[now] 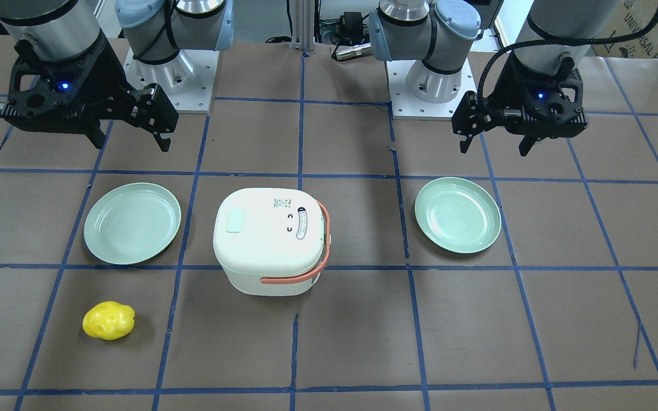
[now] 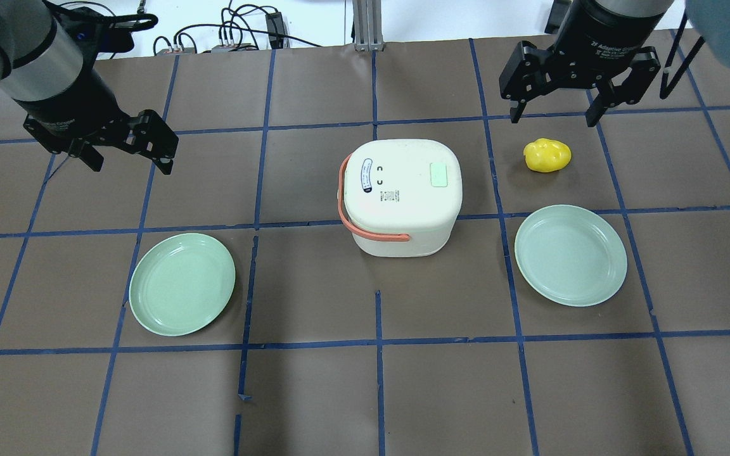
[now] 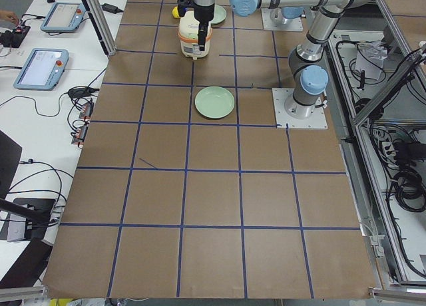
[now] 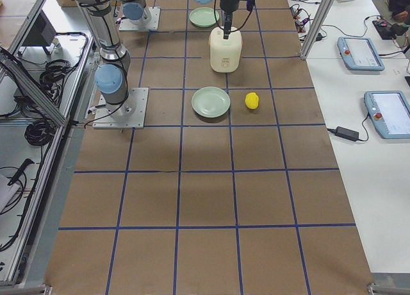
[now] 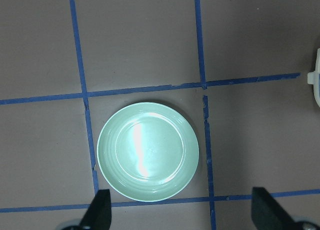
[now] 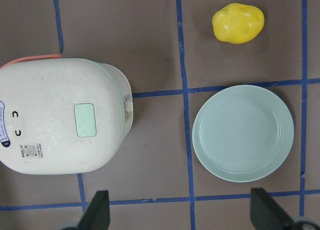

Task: Press rice cooker button
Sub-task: 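Move the right gripper toward the green button on the white rice cooker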

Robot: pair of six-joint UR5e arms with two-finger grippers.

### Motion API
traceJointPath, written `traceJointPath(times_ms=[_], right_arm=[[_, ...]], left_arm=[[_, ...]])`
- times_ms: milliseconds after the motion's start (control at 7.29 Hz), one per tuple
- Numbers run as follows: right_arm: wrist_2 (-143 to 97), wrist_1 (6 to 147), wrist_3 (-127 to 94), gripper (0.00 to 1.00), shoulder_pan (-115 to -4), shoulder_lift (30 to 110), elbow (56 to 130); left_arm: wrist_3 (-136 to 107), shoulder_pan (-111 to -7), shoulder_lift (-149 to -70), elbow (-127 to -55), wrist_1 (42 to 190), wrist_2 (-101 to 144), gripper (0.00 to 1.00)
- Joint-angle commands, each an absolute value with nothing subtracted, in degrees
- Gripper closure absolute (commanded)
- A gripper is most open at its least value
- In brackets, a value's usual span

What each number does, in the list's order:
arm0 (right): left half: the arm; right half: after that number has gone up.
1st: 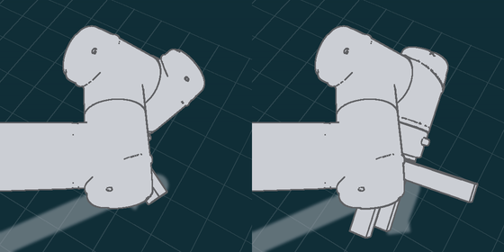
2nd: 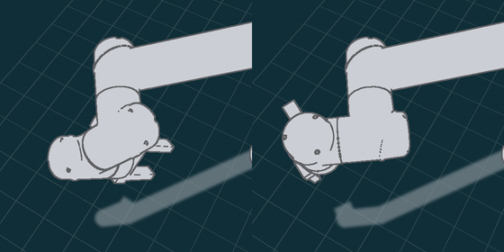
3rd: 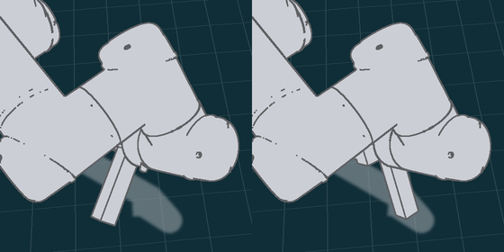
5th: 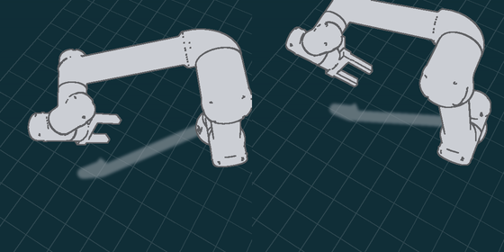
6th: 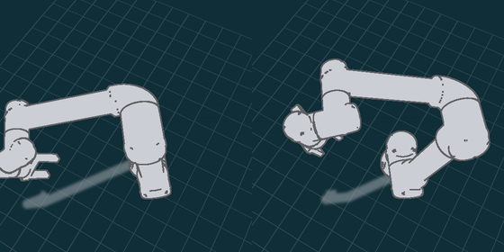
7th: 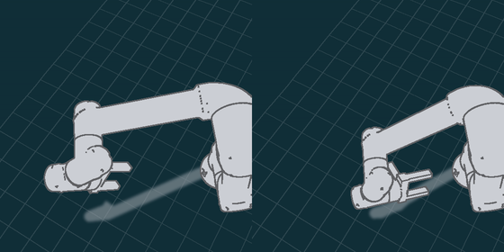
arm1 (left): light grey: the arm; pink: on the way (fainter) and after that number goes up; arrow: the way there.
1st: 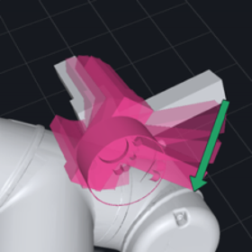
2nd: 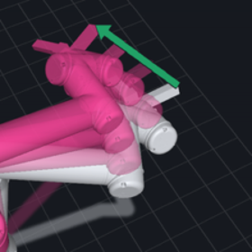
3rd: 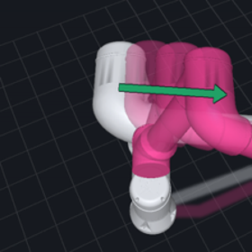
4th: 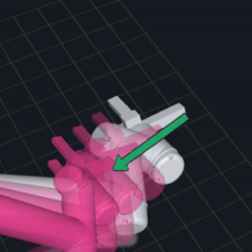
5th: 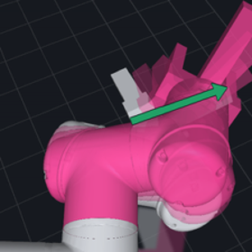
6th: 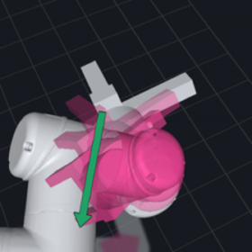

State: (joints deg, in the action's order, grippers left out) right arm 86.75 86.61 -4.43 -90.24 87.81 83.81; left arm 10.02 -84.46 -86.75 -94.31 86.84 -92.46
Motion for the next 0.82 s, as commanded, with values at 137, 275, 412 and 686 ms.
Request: traceJointPath(times_ms=[137, 275, 412, 686], right_arm=[[85.5, 87.4, -6.9, 0.0, -90.4, 87.0, 85.0], [85.5, 88.4, -8.2, 0.0, -90.4, 86.5, 85.2], [85.6, 89.9, -8.8, 0.04, -90.5, 85.9, 85.5], [85.8, 90.8, -16.4, 0.17, -94.4, 85.2, 86.7]], left_arm=[[10.0, -84.5, -86.7, -94.3, 86.8, -92.5, 0.0], [10.0, -84.5, -86.7, -94.3, 86.8, -92.5, 0.0], [10.0, -84.5, -86.7, -94.3, 86.8, -92.5, 0.0], [10.0, -84.5, -86.7, -94.3, 86.8, -92.5, 0.0]])
